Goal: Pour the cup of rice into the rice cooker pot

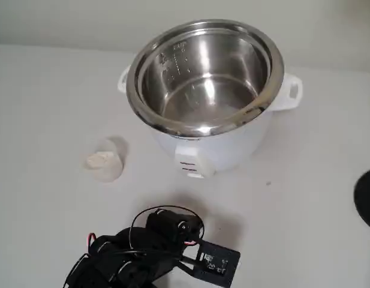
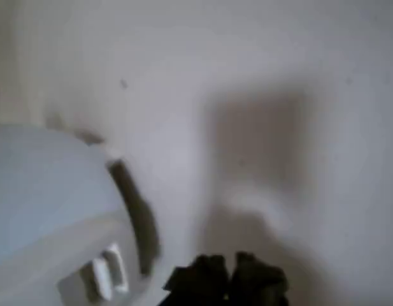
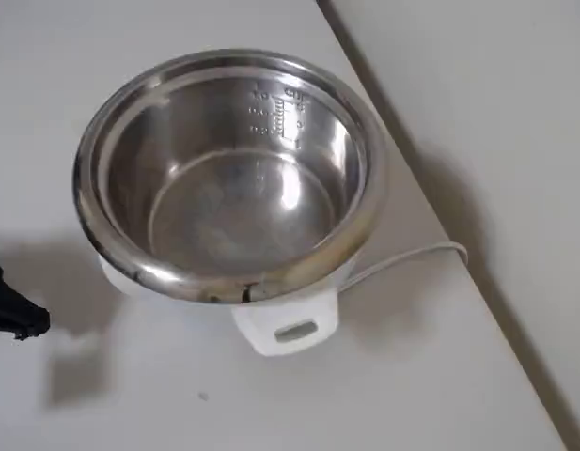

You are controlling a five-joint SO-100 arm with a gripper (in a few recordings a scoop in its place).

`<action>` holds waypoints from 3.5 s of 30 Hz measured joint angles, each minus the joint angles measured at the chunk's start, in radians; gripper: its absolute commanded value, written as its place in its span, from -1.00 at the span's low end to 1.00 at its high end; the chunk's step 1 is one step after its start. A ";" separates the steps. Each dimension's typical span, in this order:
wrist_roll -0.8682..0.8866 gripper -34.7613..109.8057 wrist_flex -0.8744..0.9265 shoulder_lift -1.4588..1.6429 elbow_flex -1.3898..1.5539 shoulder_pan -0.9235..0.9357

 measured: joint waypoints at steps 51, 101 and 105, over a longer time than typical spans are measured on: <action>-0.871 -0.35 0.078 0.028 0.005 -0.775; -1.457 0.32 -2.585 -2.375 -0.520 -0.853; -1.434 0.28 -2.603 -2.424 -0.578 -0.854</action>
